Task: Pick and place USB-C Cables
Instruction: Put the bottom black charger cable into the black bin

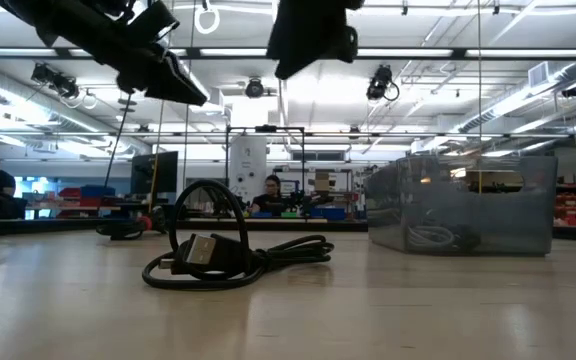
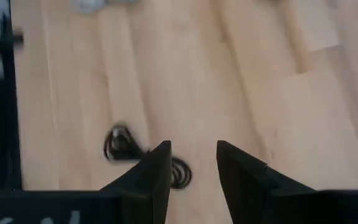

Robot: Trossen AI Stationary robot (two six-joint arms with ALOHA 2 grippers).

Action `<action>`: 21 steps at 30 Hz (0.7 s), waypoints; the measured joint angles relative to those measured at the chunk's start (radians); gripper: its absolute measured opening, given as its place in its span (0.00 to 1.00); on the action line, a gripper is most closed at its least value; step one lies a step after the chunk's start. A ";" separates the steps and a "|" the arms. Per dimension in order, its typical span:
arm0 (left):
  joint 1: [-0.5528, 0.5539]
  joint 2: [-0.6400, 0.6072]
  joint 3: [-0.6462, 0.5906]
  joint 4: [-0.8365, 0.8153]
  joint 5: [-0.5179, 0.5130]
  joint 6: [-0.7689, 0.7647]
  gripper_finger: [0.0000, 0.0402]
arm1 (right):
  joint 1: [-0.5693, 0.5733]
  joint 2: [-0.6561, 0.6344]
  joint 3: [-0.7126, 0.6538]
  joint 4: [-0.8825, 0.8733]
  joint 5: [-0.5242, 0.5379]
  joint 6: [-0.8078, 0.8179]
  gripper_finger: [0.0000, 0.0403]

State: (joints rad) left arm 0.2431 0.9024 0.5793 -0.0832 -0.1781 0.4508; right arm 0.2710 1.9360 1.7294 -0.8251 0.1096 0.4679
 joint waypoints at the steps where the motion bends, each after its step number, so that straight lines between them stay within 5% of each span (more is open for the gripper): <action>1: -0.016 0.000 0.000 -0.022 0.000 -0.009 0.40 | 0.005 0.013 0.000 0.000 -0.023 -0.044 0.33; 5: -0.075 0.000 0.000 -0.083 0.001 -0.058 0.40 | 0.026 0.069 -0.002 0.000 -0.103 -0.232 0.33; 14: -0.176 0.000 0.000 -0.147 0.001 -0.303 0.40 | 0.071 0.155 -0.002 0.111 -0.109 -0.581 0.32; 21: -0.209 0.001 0.000 -0.268 -0.001 -0.473 0.40 | 0.082 0.225 -0.002 0.177 -0.133 -0.673 0.32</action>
State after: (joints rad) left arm 0.0339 0.9031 0.5793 -0.3515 -0.1795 -0.0221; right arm 0.3531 2.1609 1.7279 -0.6479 -0.0232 -0.2050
